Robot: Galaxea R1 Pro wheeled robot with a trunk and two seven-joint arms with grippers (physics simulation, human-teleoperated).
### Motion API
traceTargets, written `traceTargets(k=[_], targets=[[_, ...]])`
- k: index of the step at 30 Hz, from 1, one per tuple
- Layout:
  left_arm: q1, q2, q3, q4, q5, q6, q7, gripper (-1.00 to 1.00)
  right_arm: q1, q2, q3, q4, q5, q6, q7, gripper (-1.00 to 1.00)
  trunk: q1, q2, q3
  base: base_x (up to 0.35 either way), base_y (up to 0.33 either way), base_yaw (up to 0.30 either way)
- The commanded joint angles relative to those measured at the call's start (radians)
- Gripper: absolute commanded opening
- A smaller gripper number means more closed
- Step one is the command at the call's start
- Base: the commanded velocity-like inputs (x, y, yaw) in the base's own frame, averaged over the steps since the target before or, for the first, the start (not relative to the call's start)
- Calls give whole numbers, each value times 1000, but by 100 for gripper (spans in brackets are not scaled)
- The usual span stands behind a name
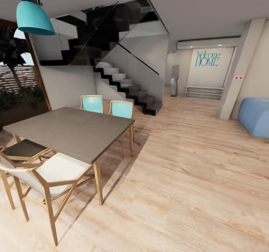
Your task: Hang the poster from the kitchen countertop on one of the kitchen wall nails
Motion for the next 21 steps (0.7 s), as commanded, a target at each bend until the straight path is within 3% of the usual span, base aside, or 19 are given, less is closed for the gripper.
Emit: traceTargets(k=[1,21], targets=[[0,0,2,-1,0,0,-1,100,0,0,1,1,1,-3,-1,100,0,0,-1,0,0,282],[0,2,2,-1,0,0,-1,100,0,1,2,1,1,-3,-1,100,0,0,-10,0,0,282]])
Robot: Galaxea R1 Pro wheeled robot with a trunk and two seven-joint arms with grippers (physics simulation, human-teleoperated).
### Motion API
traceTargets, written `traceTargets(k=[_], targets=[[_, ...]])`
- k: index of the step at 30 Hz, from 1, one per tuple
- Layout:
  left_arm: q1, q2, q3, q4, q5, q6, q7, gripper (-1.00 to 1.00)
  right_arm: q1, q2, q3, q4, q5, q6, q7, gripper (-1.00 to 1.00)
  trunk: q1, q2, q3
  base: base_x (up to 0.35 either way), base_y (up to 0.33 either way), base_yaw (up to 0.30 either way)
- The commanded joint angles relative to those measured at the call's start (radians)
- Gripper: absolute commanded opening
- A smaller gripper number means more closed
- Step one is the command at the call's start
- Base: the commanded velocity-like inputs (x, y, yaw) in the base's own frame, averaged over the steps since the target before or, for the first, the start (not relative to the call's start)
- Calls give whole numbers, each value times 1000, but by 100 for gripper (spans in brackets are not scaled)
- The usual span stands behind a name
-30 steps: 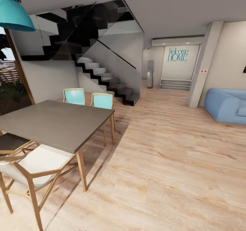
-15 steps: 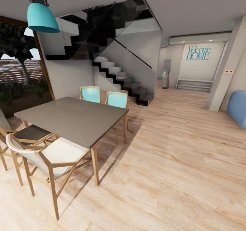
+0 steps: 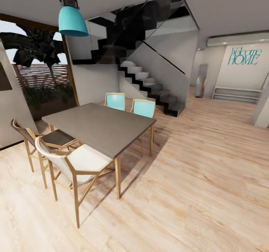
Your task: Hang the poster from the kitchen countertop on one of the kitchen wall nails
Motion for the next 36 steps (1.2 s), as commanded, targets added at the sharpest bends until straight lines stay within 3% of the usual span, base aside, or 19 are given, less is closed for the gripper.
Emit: traceTargets(k=[1,17,36], targets=[[0,-1,2,-1,0,0,-1,100,0,0,1,1,1,-3,-1,100,0,0,-1,0,0,283],[0,-1,2,-1,0,0,-1,100,0,-1,0,1,1,-2,0,100,0,0,-8,0,-2,271],[0,-1,2,-1,0,0,-1,100,0,1,1,1,1,-3,-1,100,0,0,-10,0,-86,207]])
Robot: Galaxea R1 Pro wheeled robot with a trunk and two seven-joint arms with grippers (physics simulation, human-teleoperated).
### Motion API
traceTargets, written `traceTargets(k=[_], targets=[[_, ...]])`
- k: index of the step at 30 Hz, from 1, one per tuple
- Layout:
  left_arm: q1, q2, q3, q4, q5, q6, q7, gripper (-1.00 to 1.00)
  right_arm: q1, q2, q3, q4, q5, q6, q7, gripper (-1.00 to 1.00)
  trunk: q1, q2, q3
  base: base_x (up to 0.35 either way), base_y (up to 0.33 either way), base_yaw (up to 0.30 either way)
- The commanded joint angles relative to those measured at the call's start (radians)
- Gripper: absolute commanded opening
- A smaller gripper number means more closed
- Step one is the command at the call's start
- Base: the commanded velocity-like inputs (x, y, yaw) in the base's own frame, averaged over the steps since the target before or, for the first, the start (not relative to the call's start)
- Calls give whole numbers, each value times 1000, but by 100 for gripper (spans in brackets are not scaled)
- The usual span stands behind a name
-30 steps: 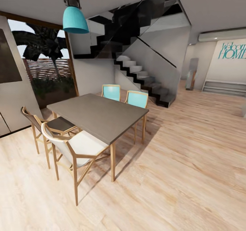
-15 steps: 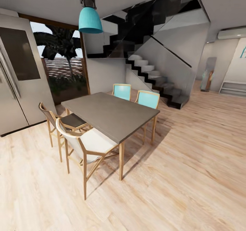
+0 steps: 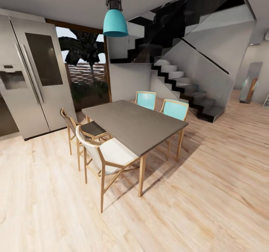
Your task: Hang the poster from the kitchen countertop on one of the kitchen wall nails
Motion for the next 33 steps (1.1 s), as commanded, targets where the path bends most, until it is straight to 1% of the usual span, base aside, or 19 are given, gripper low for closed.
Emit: traceTargets(k=[1,7,13,19,27,33], targets=[[0,-1,2,-1,0,0,-1,100,0,0,0,1,1,-3,-1,100,0,0,-1,0,-3,279],[0,-1,2,-1,0,0,0,100,0,0,0,1,1,-3,-1,100,0,0,-1,0,-1,280],[0,-1,21,-1,1,0,0,100,0,1,0,1,2,-3,-2,100,0,0,-1,0,0,280],[0,-1,26,-1,1,0,0,100,0,2,0,1,2,-3,-2,100,0,0,-1,7,12,280],[0,-1,28,-1,1,0,0,100,0,0,0,1,2,-3,-1,100,0,0,-4,112,221,280],[0,-1,28,-1,1,0,0,100,0,0,0,1,3,-3,-1,100,0,0,-7,33,283,280]])
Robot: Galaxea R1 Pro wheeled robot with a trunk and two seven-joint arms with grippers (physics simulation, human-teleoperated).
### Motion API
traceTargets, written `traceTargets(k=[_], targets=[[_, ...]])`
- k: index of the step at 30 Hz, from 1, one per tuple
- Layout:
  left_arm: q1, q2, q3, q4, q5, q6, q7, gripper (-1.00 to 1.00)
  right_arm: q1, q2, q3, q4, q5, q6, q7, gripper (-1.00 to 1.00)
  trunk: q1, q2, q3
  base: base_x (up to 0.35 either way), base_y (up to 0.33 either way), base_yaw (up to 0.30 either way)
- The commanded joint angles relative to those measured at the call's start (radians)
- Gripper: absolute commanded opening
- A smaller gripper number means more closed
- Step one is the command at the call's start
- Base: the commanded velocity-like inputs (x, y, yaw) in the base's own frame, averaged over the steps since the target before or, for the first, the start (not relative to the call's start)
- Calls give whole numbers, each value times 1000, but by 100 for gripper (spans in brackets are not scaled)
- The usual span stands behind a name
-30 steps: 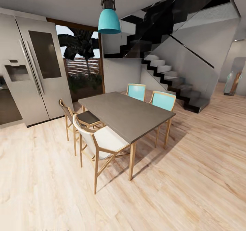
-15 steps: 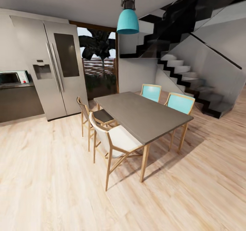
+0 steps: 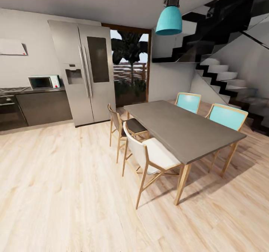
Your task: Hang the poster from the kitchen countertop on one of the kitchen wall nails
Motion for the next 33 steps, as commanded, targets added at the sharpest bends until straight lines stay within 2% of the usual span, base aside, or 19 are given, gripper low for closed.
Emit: traceTargets(k=[1,11,22,25,28,33], targets=[[0,-1,2,-1,0,0,-1,100,0,0,0,0,1,-3,-1,100,0,0,-1,7,292,280],[0,-1,3,-1,0,0,-1,100,0,0,0,0,1,-3,-1,100,0,0,-6,-84,247,280],[0,-1,3,-1,0,0,-1,100,0,0,0,0,1,-3,-2,100,0,0,-11,-41,25,280],[0,-1,5,-1,0,0,-1,100,0,0,0,0,1,-3,-2,100,0,0,-13,91,-113,280],[1,-1,22,-1,0,0,-1,100,0,0,0,0,1,-3,-2,100,0,0,-14,231,-122,280],[1,-1,39,-1,0,0,-2,100,0,0,0,0,1,-3,-2,100,0,0,-17,242,78,280]])
